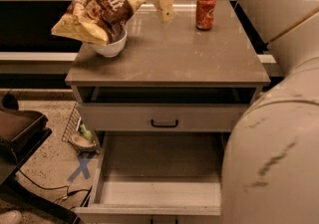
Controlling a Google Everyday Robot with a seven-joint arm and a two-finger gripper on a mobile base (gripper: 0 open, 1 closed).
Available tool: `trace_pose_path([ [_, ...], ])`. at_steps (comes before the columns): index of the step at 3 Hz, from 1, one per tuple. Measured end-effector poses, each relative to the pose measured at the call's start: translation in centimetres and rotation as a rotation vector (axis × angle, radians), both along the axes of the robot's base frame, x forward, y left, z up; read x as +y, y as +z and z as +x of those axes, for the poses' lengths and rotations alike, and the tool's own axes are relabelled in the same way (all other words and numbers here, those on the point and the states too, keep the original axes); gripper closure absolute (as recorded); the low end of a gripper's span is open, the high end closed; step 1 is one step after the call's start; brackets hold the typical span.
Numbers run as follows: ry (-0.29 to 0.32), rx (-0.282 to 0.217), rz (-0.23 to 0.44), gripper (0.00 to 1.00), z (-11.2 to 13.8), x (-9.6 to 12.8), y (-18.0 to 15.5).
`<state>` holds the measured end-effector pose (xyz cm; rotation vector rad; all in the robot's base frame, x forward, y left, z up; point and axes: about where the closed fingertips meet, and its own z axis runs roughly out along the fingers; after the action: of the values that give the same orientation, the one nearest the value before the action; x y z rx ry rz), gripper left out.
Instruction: Pick brown chip bag from white bowl and place on counter
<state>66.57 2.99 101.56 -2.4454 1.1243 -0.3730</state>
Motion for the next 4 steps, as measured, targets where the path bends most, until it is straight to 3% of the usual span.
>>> trace_pose_path([
  [1, 0.097, -0.008, -0.04, 0.0, 2.2, 2.8, -0.9],
  [2, 0.224, -0.008, -0.092, 0.0, 5.4, 7.1, -2.9],
  [3, 0.274, -0.009, -0.112, 0.0, 7.1, 9.2, -4.5],
  [4, 0.286, 0.003, -0.134, 0.0, 8.2, 9.9, -6.1],
])
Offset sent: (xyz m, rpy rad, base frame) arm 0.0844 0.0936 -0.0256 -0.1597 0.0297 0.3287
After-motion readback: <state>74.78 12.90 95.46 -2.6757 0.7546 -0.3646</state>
